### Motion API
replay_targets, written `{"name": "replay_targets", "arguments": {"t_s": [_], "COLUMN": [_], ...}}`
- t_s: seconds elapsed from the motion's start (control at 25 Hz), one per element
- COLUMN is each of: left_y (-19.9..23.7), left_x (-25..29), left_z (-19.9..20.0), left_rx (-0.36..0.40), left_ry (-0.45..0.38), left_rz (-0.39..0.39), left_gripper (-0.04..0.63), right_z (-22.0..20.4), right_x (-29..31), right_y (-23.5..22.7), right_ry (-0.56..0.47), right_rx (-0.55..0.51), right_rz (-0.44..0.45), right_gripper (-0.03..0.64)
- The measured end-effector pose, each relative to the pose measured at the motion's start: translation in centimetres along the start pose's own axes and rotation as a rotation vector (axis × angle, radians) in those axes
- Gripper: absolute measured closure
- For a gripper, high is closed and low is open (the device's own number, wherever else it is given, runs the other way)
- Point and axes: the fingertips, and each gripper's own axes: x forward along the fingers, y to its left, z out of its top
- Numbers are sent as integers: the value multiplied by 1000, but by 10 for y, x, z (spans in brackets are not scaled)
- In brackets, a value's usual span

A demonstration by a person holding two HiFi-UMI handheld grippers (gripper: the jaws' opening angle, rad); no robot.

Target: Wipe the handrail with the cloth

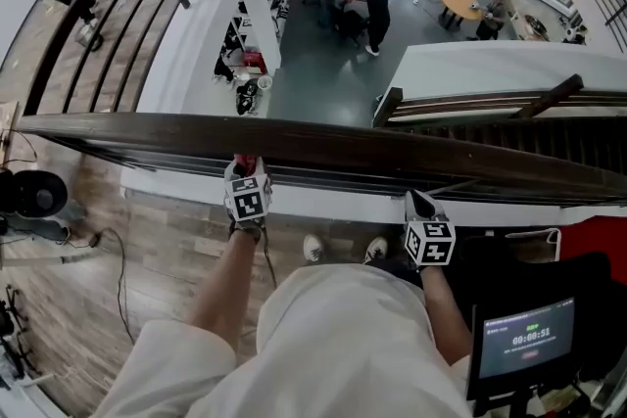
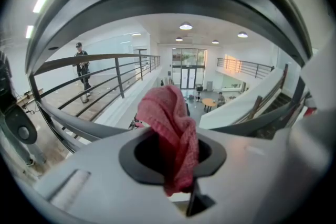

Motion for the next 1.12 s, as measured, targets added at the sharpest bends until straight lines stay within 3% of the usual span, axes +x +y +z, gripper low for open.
{"name": "replay_targets", "arguments": {"t_s": [0.56,1.12], "left_y": [-159,-216], "left_x": [14,16], "left_z": [9,-7], "left_rx": [111,169], "left_ry": [1,25], "left_rz": [-173,-265], "left_gripper": [509,509], "right_z": [-5,-6], "right_x": [-11,-9], "right_y": [-59,-70], "right_ry": [-1,-29], "right_rx": [27,43], "right_rz": [19,13], "right_gripper": [614,614]}}
